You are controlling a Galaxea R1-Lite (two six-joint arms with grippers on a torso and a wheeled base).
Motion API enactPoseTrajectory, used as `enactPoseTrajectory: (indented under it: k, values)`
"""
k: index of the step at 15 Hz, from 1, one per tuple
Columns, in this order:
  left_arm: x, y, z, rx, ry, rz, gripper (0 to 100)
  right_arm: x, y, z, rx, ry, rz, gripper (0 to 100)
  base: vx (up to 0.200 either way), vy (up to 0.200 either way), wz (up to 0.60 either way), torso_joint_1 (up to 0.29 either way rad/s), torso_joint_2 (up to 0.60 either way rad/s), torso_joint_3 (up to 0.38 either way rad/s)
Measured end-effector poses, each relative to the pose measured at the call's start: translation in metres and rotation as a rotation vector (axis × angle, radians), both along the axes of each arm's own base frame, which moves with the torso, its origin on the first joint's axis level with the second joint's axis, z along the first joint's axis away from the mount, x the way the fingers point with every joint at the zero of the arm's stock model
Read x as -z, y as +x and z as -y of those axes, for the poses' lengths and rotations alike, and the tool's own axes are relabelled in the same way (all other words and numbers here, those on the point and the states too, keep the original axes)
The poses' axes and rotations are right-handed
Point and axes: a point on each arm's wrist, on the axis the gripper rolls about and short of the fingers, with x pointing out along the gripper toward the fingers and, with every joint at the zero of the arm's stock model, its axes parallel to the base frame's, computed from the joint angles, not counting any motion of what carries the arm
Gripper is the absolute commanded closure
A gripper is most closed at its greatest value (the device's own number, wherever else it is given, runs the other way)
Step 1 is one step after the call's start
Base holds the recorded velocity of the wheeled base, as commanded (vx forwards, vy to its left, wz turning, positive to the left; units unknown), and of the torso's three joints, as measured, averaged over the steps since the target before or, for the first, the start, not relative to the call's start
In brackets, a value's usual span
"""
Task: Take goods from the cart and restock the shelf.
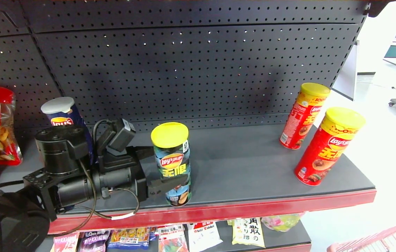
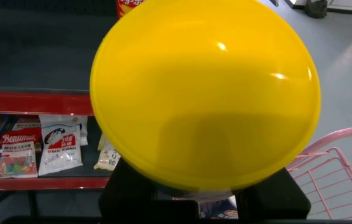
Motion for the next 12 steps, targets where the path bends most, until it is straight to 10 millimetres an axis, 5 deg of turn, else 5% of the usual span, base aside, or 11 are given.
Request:
enactPoseTrajectory:
  k: [12]
  values:
    - [0.005, -0.046, -0.047, -0.120, 0.018, -0.035, 0, -0.001, 0.000, 0.000, -0.005, -0.001, 0.000, 100, 0.000, 0.000, 0.00, 0.000, 0.00, 0.000]
